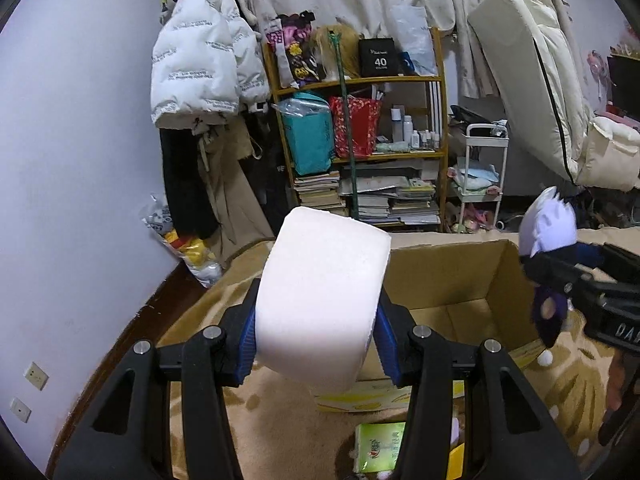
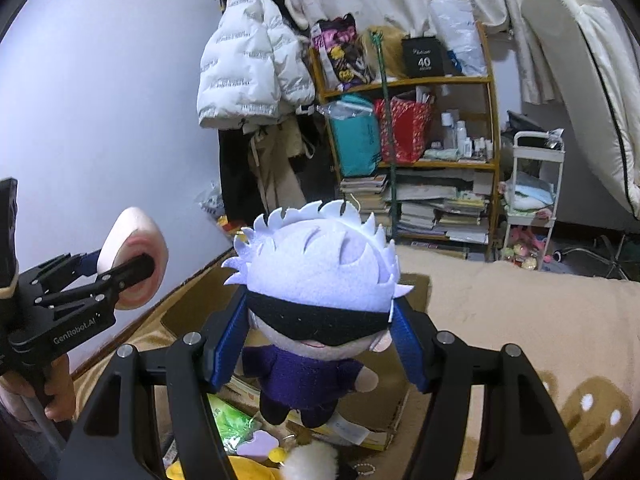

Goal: Organize soft objects
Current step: 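Lift the pink block and doll and carry both over the cardboard box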

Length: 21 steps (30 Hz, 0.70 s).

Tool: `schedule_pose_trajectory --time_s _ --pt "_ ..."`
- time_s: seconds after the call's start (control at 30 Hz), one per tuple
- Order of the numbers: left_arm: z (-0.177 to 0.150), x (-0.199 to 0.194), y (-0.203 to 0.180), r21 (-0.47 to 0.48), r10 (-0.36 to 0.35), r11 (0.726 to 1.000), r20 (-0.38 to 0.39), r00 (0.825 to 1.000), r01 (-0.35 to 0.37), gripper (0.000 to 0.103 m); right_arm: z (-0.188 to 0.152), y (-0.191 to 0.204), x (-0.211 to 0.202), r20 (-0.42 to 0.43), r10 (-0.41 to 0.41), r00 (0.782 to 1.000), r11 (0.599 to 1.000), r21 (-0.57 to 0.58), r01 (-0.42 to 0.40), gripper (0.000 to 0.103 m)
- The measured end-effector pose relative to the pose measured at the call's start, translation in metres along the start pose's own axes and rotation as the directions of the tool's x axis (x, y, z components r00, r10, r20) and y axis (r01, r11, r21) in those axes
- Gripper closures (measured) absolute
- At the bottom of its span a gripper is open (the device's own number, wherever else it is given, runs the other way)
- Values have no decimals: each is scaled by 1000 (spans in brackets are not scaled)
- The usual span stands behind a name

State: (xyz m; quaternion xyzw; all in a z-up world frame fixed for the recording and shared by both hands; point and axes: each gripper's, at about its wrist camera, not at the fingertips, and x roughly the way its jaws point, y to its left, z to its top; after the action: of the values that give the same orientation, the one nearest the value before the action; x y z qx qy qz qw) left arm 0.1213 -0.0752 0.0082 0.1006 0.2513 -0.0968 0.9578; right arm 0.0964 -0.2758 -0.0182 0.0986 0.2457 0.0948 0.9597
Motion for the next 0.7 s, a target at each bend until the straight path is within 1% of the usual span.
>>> schedule_pose_trajectory --time_s 0.1,0.23,0.37,0.47,0.57,0.6,0.63,0.67,0.7 --pt "-3 12 0 -13 -30 999 -22 999 29 54 -2 1 8 -12 3 1000 1000 -3 -3 32" --pt "-8 29 -1 -38 -59 998 -71 996 56 54 -5 -2 15 -24 -11 1000 1000 -10 11 32" --pt "-15 37 -3 -16 -70 998 -97 993 69 52 -6 -8 19 -29 -4 1000 1000 17 4 32" --pt "-18 37 -4 -11 -76 997 -100 992 76 49 -8 -10 21 -40 -9 999 1000 20 10 32" --pt "-19 37 -5 -16 -80 997 -101 992 79 45 -8 -10 23 -52 -11 999 1000 26 12 31" --pt "-18 37 -6 -13 -85 996 -104 991 84 40 -8 -11 23 -55 -14 998 1000 26 15 31" --pt "-18 35 -6 -12 -90 996 -101 991 90 33 -9 -11 22 -56 -18 998 999 25 19 27" --pt "-18 33 -8 -15 -92 996 -97 991 91 30 -8 -11 22 -57 -22 998 999 26 24 21" --pt "-19 31 -9 -16 -94 996 -92 991 93 29 -8 -11 20 -53 -25 998 999 28 27 19"
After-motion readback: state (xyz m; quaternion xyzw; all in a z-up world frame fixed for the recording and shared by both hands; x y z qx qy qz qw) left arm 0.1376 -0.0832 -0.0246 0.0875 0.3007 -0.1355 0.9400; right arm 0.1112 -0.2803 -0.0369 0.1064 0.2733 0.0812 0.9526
